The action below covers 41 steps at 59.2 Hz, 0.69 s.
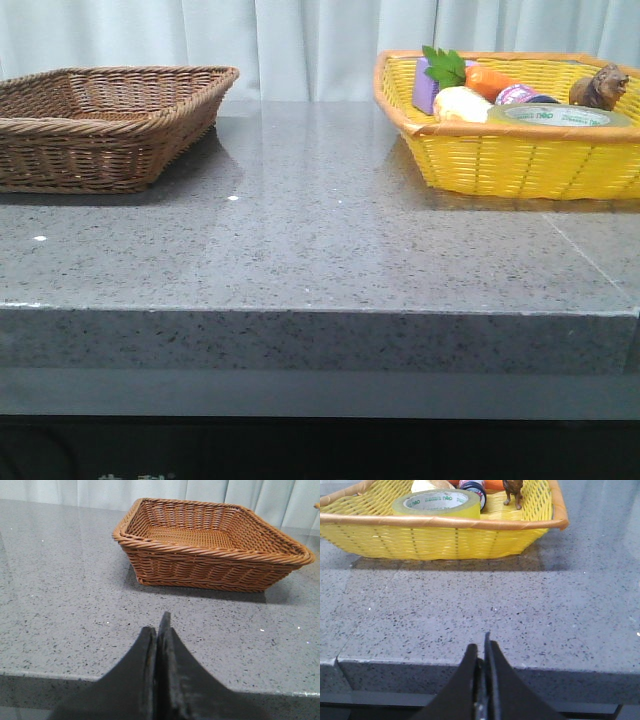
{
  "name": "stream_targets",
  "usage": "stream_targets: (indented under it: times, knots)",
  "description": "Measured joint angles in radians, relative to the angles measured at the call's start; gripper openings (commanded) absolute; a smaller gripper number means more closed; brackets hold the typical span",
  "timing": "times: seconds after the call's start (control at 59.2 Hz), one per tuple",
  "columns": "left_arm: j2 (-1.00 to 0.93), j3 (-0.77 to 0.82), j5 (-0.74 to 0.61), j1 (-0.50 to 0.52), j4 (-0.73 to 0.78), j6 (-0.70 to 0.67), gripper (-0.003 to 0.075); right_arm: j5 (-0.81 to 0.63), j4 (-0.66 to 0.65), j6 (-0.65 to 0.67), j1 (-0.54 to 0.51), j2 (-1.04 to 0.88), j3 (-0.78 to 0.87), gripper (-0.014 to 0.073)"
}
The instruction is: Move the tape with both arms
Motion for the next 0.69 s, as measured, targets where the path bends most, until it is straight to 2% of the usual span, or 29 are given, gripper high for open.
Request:
stream_targets:
  times: [0.169,0.355,0.523,0.692]
  knots:
    - [0.0,0.0,-0.028,0.0,0.0,0.0,-0.002,-0.025,0.0,0.0,0.0,0.0,0.0,-0.0069]
    - [0.0,-0.008,-0.187,0.0,0.0,0.0,-0.002,-0.055,0.0,0.0,0.0,0.0,-0.053,-0.0067]
    - [0.03,-0.176,-0.05,0.0,0.0,0.0,-0.002,0.011,0.0,0.0,0.0,0.002,-0.236,-0.0064]
    - [0.208,-0.38,0.11,0.0,0.034,0.0,-0.002,0.103,0.0,0.0,0.0,0.122,-0.446,-0.0057]
